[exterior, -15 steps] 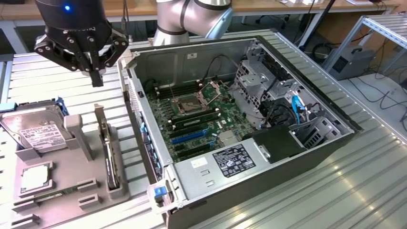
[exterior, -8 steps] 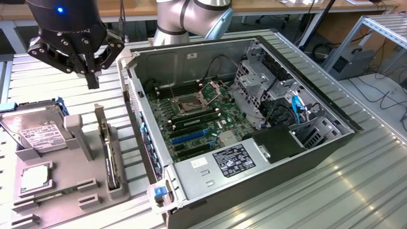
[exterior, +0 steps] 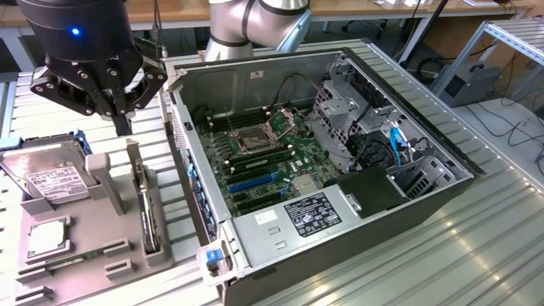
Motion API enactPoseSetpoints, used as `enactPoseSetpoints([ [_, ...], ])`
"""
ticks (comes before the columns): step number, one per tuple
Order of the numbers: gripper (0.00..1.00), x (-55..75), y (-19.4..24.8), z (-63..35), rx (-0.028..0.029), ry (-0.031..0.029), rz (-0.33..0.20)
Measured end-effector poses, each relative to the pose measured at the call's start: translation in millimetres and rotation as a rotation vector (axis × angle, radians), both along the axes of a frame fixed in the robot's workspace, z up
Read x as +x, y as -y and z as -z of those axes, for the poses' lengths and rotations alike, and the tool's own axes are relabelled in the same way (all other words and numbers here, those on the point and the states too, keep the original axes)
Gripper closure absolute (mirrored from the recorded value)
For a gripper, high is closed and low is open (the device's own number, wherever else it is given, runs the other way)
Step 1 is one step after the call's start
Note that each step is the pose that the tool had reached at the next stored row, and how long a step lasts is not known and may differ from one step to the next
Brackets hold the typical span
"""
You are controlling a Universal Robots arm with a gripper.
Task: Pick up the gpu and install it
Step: 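Reach for the gpu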
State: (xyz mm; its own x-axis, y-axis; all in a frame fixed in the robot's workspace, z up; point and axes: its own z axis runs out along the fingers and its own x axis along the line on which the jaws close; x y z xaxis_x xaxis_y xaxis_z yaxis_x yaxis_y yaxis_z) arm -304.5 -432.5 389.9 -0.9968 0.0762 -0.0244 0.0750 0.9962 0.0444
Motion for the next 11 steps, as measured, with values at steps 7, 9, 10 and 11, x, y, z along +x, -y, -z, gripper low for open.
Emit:
enactPoseSetpoints([
  [7, 0.89, -5.6, 21.3, 1.1, -0.0007, 0.0, 0.0],
  [9, 0.89, -6.5, 23.0, 1.3, -0.0016, 0.0, 0.0],
  [10, 0.89, -7.0, 23.8, 1.5, -0.0017, 0.0, 0.0],
  [11, 0.89, -7.5, 24.7, 1.5, -0.0017, -0.0001, 0.0],
])
